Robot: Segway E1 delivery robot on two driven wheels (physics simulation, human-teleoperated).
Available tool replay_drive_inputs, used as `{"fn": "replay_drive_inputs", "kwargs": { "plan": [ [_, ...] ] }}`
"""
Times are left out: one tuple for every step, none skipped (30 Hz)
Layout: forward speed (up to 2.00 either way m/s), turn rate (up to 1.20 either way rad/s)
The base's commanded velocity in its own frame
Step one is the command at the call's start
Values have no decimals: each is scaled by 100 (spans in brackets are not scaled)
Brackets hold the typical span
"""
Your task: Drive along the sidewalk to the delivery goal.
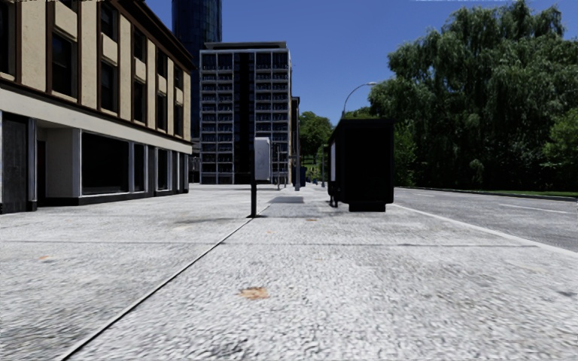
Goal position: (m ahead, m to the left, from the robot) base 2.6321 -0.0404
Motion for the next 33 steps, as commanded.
{"fn": "replay_drive_inputs", "kwargs": {
  "plan": [
    [200,-26],
    [200,-4],
    [200,0],
    [200,0],
    [200,0],
    [200,0],
    [200,0],
    [200,0],
    [200,0],
    [200,0],
    [200,0],
    [200,0],
    [200,0],
    [200,0],
    [200,0],
    [200,0],
    [200,0],
    [200,0],
    [200,0],
    [200,0],
    [200,0],
    [200,0],
    [200,0],
    [200,0],
    [200,0],
    [200,0],
    [200,0],
    [200,0],
    [200,0],
    [200,0],
    [200,0],
    [200,0],
    [200,0]
  ]
}}
